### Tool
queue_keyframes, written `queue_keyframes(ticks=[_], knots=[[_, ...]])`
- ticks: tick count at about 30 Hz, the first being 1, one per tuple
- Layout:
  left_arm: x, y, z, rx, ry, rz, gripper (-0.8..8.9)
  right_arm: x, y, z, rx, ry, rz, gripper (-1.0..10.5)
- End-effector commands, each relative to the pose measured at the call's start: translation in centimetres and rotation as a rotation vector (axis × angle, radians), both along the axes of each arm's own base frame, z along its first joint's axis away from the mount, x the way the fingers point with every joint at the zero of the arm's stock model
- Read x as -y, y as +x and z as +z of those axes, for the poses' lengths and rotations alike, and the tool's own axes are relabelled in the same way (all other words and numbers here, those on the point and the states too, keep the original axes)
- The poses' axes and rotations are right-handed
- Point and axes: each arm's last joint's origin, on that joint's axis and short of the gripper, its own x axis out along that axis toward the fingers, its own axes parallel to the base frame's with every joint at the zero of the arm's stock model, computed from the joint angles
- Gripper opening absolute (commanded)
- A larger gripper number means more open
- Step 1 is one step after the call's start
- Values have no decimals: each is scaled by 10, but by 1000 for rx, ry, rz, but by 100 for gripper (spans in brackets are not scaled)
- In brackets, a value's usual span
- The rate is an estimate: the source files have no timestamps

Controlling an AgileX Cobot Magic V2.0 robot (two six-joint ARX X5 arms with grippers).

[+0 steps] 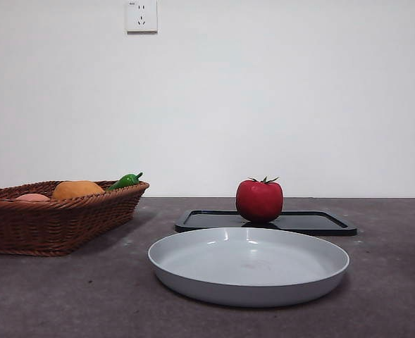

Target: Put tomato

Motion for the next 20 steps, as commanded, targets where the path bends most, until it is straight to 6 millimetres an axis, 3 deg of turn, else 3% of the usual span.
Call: queue_keyframes(ticks=[1, 8, 20], knots=[[-1, 1, -20, -17, -14, 16, 8, -1, 1, 3, 5, 14, 1, 6], [-1, 1, -54, -54, -14, 23, 8, -1, 1, 3, 5, 14, 1, 6], [-1, 1, -82, -187, -11, 24, 8, -1, 1, 3, 6, 15, 1, 6]])
